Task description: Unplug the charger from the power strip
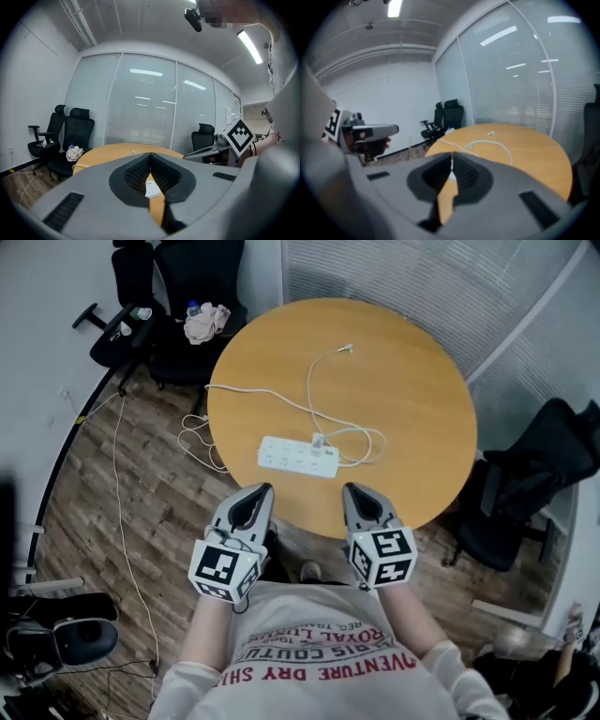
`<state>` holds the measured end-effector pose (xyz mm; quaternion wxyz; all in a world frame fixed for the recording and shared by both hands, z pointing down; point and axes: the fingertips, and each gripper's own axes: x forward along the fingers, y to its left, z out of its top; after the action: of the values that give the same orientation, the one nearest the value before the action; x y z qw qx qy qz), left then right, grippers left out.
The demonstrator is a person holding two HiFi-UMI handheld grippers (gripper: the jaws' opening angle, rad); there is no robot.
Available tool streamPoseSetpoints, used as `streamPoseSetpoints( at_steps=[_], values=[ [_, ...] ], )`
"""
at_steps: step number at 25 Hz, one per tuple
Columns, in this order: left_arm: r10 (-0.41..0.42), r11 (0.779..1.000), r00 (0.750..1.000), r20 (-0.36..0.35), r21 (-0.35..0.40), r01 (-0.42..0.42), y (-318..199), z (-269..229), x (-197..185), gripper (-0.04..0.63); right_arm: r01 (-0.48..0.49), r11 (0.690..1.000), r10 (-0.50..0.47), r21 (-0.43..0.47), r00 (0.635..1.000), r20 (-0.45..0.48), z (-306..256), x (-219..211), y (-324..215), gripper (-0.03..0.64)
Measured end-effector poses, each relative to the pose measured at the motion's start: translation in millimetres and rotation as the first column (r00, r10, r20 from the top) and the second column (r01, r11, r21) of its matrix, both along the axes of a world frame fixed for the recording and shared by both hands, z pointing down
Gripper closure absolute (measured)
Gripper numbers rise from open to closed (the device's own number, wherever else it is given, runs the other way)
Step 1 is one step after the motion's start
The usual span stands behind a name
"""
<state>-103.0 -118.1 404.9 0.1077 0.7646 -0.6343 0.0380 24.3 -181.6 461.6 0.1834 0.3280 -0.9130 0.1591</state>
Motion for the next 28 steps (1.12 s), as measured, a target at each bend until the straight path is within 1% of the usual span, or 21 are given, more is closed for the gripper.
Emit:
streamPoseSetpoints(
  at_steps=[3, 6, 9, 12, 14, 15, 18, 20, 23, 25, 27, 28],
  values=[
    [0.068, 0.998, 0.998, -0.011, -0.013, -0.068, -31, 10, -13, 0.56, -0.054, 0.998, 0.054, -0.025, 0.998, -0.024, 11, -9, -18, 0.588],
    [0.154, 0.988, 0.988, 0.0, -0.032, -0.154, -63, 20, -25, 0.561, -0.128, 0.99, 0.126, -0.052, 0.991, -0.049, 22, -17, -34, 0.588],
    [0.25, 0.967, 0.968, 0.039, -0.056, -0.247, -92, 33, -37, 0.561, -0.202, 0.976, 0.196, -0.082, 0.977, -0.086, 38, -25, -47, 0.588],
    [0.336, 0.939, 0.941, 0.048, -0.092, -0.331, -115, 53, -48, 0.56, -0.266, 0.957, 0.251, -0.117, 0.96, -0.126, 58, -32, -57, 0.588],
    [0.401, 0.912, 0.914, 0.055, -0.122, -0.393, -127, 70, -49, 0.561, -0.297, 0.944, 0.276, -0.141, 0.949, -0.153, 74, -36, -62, 0.588],
    [0.435, 0.894, 0.898, 0.06, -0.144, -0.424, -131, 81, -47, 0.56, -0.311, 0.938, 0.286, -0.153, 0.943, -0.169, 82, -38, -64, 0.588],
    [0.531, 0.832, 0.845, 0.063, -0.226, -0.506, -135, 120, -42, 0.561, -0.349, 0.918, 0.309, -0.19, 0.928, -0.208, 108, -43, -62, 0.588],
    [0.577, 0.792, 0.815, 0.053, -0.279, -0.543, -133, 144, -37, 0.561, -0.366, 0.905, 0.319, -0.215, 0.921, -0.224, 123, -47, -60, 0.588],
    [0.628, 0.737, 0.777, 0.035, -0.35, -0.579, -133, 178, -28, 0.56, -0.376, 0.897, 0.323, -0.234, 0.916, -0.237, 139, -52, -59, 0.588],
    [0.654, 0.697, 0.756, 0.033, -0.415, -0.585, -133, 202, -24, 0.561, -0.376, 0.895, 0.319, -0.239, 0.915, -0.247, 147, -56, -61, 0.588],
    [0.671, 0.66, 0.741, 0.039, -0.487, -0.572, -132, 226, -22, 0.56, -0.373, 0.895, 0.309, -0.246, 0.914, -0.261, 154, -59, -63, 0.588],
    [0.675, 0.647, 0.737, 0.041, -0.514, -0.563, -132, 234, -21, 0.56, -0.37, 0.894, 0.302, -0.252, 0.914, -0.271, 157, -61, -64, 0.586]
  ],
)
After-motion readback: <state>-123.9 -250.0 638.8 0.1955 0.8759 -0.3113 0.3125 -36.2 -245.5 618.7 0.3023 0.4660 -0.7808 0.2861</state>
